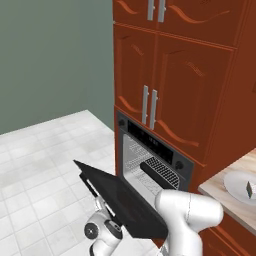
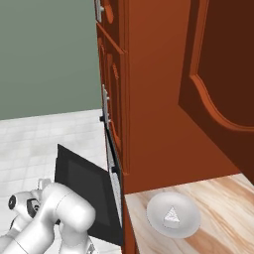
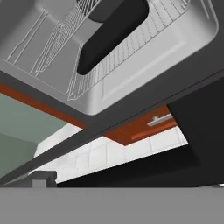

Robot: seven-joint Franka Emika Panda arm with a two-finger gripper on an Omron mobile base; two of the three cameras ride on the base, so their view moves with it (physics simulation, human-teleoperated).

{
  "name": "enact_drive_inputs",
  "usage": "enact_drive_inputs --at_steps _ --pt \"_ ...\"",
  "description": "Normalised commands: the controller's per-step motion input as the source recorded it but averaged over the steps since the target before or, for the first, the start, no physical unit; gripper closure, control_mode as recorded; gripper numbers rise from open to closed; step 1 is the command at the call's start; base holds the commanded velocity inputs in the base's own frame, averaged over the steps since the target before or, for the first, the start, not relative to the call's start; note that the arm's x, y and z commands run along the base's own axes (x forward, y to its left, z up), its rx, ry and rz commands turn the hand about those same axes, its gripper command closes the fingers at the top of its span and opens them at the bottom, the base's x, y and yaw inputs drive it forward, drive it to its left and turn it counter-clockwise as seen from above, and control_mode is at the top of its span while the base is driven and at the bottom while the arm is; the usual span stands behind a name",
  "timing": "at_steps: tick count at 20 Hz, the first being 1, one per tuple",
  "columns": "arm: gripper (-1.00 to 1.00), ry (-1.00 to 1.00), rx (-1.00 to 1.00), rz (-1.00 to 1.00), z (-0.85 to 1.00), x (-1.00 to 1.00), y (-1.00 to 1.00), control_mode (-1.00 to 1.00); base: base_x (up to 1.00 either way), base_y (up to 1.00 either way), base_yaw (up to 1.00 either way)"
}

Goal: Take the baked cake out of the oven and place it on the plate for cooling. Then close the oven door.

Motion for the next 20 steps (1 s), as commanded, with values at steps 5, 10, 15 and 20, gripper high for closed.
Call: enact_drive_inputs --at_steps 5,10,15,20 --pt "-1.00 -0.12 0.13 0.03 0.10 0.11 -0.64 -1.00 0.00 0.00 0.00" --pt "-1.00 -0.12 0.09 0.01 0.09 0.10 -0.68 -1.00 0.00 0.00 0.00" --pt "-1.00 -0.09 0.08 0.00 0.08 0.12 -0.68 -1.00 0.00 0.00 0.00" --pt "-1.00 -0.07 0.09 0.00 0.10 0.12 -0.67 -1.00 0.00 0.00 0.00"
